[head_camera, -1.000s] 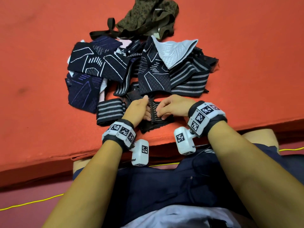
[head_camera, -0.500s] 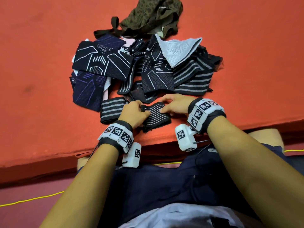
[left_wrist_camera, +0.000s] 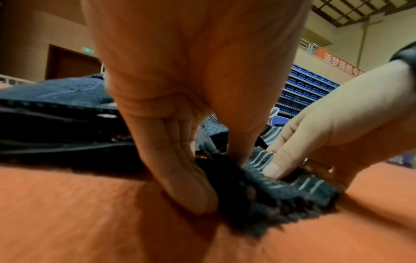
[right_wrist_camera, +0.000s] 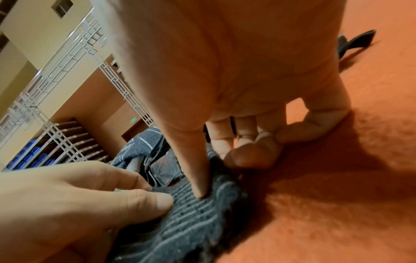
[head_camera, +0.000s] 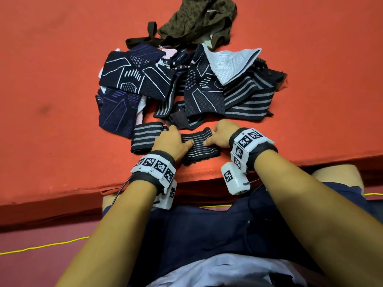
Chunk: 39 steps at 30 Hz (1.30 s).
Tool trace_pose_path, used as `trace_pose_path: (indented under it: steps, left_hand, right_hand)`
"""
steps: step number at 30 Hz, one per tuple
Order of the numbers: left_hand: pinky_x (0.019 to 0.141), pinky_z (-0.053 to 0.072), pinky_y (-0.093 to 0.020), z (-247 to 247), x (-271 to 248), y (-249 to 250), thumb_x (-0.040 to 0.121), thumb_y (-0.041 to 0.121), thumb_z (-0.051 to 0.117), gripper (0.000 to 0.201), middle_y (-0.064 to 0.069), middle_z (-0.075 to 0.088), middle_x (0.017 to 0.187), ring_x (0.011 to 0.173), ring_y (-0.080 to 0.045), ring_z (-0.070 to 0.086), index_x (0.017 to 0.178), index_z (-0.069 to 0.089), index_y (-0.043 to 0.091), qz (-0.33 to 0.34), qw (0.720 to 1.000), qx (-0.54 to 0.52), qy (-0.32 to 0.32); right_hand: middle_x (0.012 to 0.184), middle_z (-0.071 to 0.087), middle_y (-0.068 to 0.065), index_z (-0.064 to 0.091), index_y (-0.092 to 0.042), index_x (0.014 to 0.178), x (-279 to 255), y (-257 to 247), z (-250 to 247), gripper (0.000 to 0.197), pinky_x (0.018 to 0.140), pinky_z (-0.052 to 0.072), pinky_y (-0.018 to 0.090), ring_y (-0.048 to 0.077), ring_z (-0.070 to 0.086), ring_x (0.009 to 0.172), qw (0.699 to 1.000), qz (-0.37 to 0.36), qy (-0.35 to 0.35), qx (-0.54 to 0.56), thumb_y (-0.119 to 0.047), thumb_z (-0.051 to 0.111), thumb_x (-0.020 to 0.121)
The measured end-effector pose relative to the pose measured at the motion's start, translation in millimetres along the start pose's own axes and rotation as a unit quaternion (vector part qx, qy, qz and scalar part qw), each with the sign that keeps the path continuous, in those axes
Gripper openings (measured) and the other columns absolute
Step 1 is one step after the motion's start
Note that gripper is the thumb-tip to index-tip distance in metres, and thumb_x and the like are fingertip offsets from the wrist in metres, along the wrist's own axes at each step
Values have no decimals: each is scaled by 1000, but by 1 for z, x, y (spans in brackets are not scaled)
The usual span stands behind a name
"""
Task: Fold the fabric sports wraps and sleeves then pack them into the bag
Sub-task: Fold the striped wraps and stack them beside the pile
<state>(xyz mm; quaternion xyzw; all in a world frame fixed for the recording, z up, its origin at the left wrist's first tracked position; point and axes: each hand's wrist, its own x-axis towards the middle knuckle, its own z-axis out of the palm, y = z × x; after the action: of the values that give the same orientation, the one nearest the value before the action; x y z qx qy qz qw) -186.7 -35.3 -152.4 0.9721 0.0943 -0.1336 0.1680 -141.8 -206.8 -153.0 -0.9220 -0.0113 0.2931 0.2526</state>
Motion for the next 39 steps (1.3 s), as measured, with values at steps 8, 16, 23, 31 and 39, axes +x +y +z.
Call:
trace_pose_path:
  steps: [8,16,23,31,39]
  left_hand:
    - [72,36,-28,-17,3,11,88,23,72,44,2,55,83,80,-18,55,118,43,9,59,982,-172,57]
    - [77,41,-27,-47,1,-19,85,16,73,37,-1,58,94,86,-19,55,117,54,10,42,967,-199,155]
    - [77,37,-25,-52,4,-58,85,27,76,38,5,56,84,89,-18,55,116,57,14,-29,962,-210,174]
    - [77,43,-28,-49,3,-88,86,31,76,38,1,61,94,90,-17,58,116,60,14,-100,944,-247,193]
    - [78,43,-28,-44,1,-106,88,38,72,34,2,62,93,91,-19,60,110,61,14,-130,947,-239,174]
  right_hand:
    - [89,72,16,66,-5,95,-7,0,-13,14,67,61,34,29,72,76,973,-38,-60,218,-8,75,86]
    - [77,61,5,62,-9,95,-3,-49,-13,3,65,55,32,17,59,60,974,-116,-41,192,-11,62,94]
    - [74,60,10,57,-9,82,5,-79,5,17,76,60,45,25,60,69,974,-116,-14,194,-18,69,90]
    - [89,71,8,62,-12,85,10,-99,35,28,83,58,50,29,70,86,976,-121,34,179,-37,72,85]
    - [87,69,8,48,-18,73,11,-105,45,34,51,56,32,31,74,69,984,-105,-6,145,-39,67,92]
